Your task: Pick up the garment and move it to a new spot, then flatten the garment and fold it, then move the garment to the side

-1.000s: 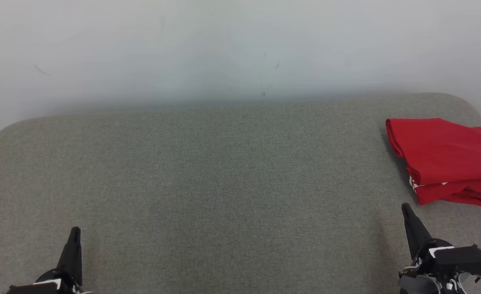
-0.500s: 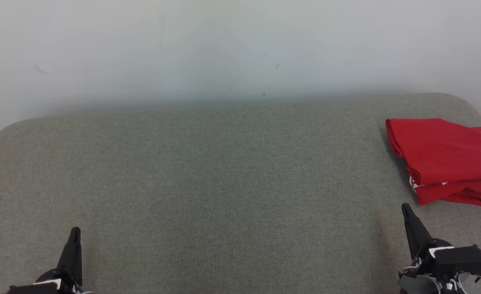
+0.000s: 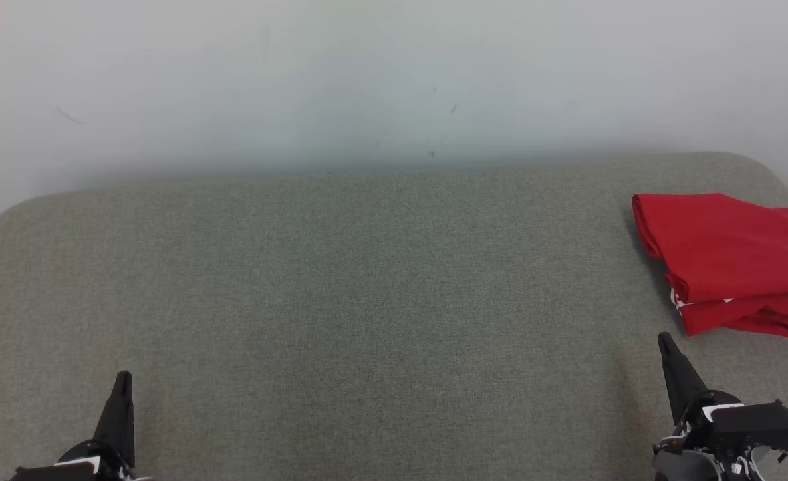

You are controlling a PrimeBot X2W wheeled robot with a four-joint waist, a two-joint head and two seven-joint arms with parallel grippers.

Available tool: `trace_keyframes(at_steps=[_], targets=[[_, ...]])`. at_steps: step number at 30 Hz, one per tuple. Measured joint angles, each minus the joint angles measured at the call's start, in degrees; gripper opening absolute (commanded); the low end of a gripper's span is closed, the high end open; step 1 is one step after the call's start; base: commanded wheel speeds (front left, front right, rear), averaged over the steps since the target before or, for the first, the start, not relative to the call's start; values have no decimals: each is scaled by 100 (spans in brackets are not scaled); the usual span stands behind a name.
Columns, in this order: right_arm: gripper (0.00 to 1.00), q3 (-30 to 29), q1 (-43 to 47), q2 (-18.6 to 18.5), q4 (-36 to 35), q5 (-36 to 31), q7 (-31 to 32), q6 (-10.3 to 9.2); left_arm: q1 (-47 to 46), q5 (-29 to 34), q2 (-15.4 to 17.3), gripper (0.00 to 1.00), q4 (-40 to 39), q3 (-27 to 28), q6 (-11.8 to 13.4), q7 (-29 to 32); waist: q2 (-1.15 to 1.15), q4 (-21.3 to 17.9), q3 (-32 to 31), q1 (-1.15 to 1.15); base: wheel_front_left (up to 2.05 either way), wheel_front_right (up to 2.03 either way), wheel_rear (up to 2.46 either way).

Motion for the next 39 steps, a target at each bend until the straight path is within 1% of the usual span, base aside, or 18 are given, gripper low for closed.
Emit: trace_keyframes(at_steps=[39], targets=[[0, 1, -1, 0, 2, 0, 0, 25, 0, 0, 0, 0, 2, 0, 0, 0, 0, 0, 0, 0, 0, 0, 0]])
